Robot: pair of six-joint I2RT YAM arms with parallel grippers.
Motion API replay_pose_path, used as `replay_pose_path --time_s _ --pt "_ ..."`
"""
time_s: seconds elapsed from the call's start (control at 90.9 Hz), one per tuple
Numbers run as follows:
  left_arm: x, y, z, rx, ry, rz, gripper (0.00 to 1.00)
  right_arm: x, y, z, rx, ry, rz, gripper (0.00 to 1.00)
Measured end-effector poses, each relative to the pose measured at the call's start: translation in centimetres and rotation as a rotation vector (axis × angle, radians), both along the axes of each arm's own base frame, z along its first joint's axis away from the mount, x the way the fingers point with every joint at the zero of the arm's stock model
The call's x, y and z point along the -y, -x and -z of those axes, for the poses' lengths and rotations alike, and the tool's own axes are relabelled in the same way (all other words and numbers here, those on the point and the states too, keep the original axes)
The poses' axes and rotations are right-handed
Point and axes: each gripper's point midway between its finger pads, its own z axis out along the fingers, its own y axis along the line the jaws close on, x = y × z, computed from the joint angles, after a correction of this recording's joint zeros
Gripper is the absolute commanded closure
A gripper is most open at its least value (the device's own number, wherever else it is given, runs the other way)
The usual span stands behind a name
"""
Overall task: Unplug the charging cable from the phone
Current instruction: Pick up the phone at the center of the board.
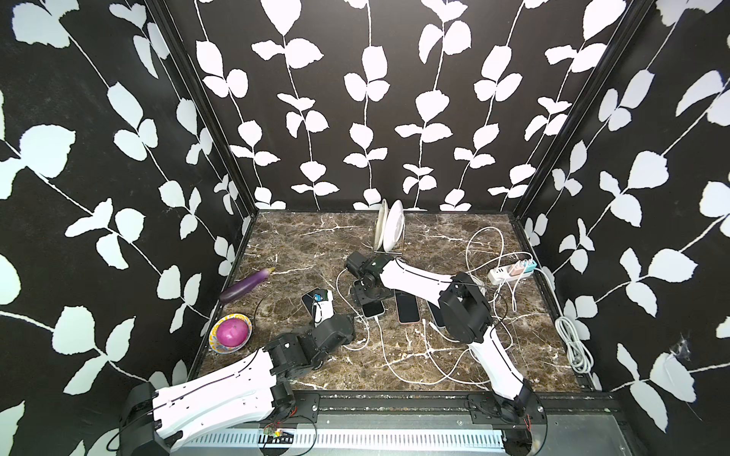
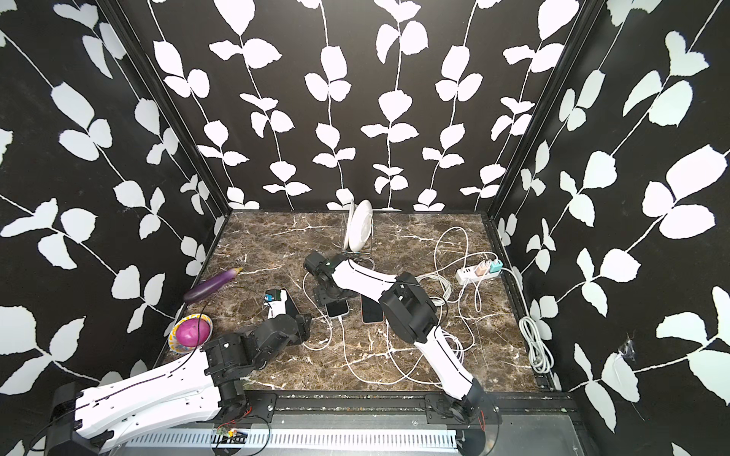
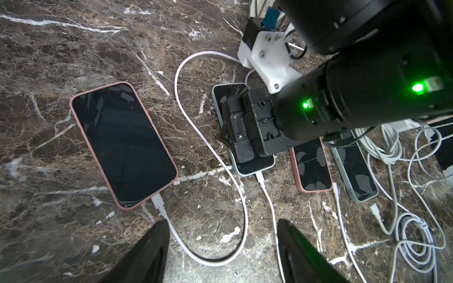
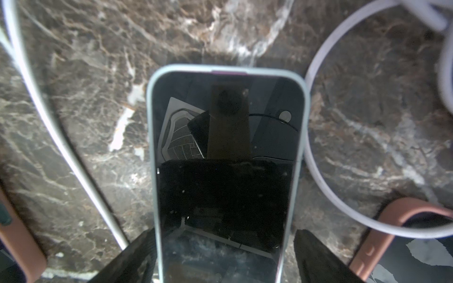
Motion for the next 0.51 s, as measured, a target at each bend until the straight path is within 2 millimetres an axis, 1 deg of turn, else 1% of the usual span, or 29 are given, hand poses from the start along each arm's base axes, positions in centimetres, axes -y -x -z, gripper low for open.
replay_pose_path --time_s 0.198,0.418,0.451,0.506 --pt "0.05 0.02 0.19 -0.001 0.001 0.002 0.28 -0.01 -0.02 0.3 -0.008 0.005 0.017 0.14" --pt "0.45 -0.11 0.27 0.001 0.014 0.006 0.28 0.05 -0.03 0.32 -0.012 0.009 0.032 0.35" --pt "0.49 -0.1 0.42 -0.001 0.014 0.007 0.27 0.06 -0.03 0.32 -0.012 0.009 0.035 0.38" --pt "0.54 -0.02 0.79 -0.007 0.013 0.011 0.27 0.07 -0.04 0.32 -0.012 0.009 0.038 0.48"
